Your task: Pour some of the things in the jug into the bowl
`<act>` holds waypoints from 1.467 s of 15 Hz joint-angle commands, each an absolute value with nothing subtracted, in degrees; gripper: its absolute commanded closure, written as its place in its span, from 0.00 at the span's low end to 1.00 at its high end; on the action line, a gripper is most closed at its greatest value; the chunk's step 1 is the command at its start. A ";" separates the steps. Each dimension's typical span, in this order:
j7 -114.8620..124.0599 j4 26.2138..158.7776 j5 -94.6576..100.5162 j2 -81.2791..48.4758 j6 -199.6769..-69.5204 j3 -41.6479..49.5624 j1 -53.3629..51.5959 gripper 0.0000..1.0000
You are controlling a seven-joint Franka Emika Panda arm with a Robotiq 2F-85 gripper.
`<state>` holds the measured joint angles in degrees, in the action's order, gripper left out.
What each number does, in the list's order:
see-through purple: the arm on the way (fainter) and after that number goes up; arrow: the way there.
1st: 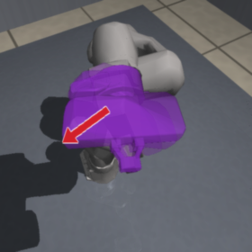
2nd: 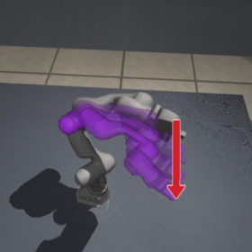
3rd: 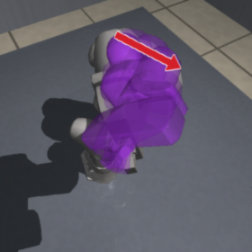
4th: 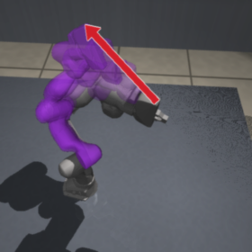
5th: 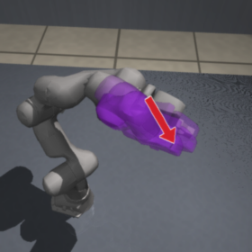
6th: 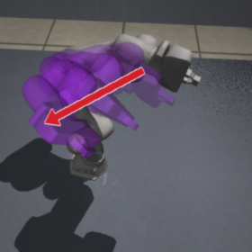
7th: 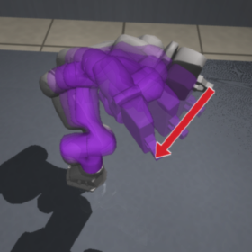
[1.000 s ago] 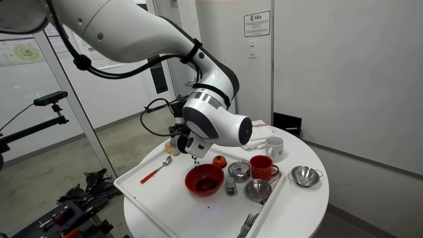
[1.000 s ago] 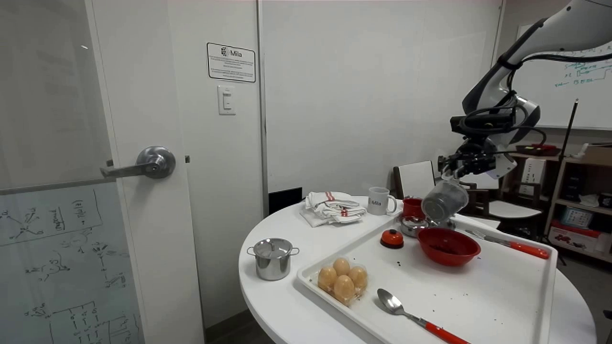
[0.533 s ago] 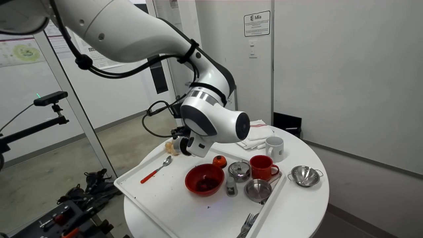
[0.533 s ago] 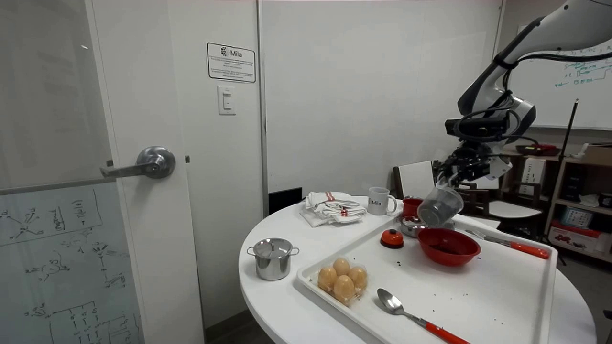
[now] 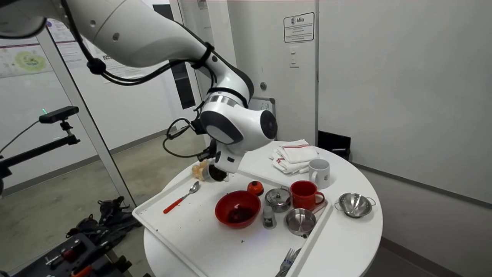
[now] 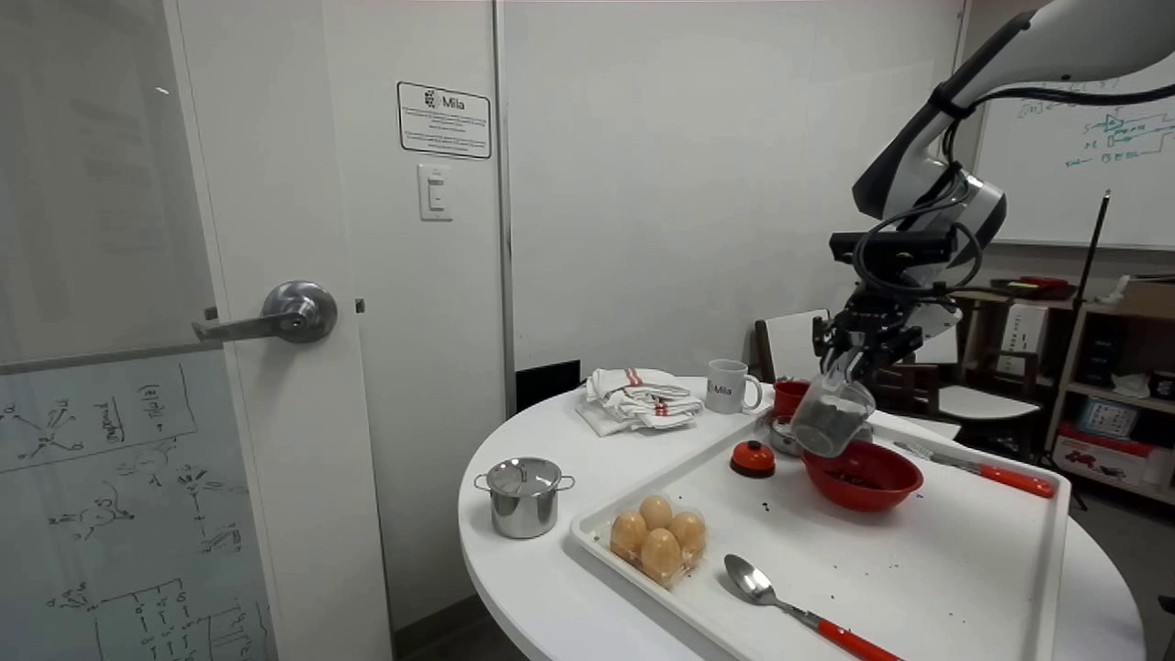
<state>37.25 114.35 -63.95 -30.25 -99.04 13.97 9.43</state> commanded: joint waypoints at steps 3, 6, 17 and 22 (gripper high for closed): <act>40.98 117.69 -54.94 -21.86 -110.40 13.02 2.49 0.90; 44.61 117.74 -49.01 -20.41 -115.70 10.88 -0.64 0.90; 57.51 123.00 -28.02 -23.13 -142.16 6.17 -6.72 0.90; 60.22 125.67 -25.70 -25.35 -146.14 3.99 -6.30 0.90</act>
<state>57.87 124.14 -27.55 -24.89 -143.97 5.18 -6.29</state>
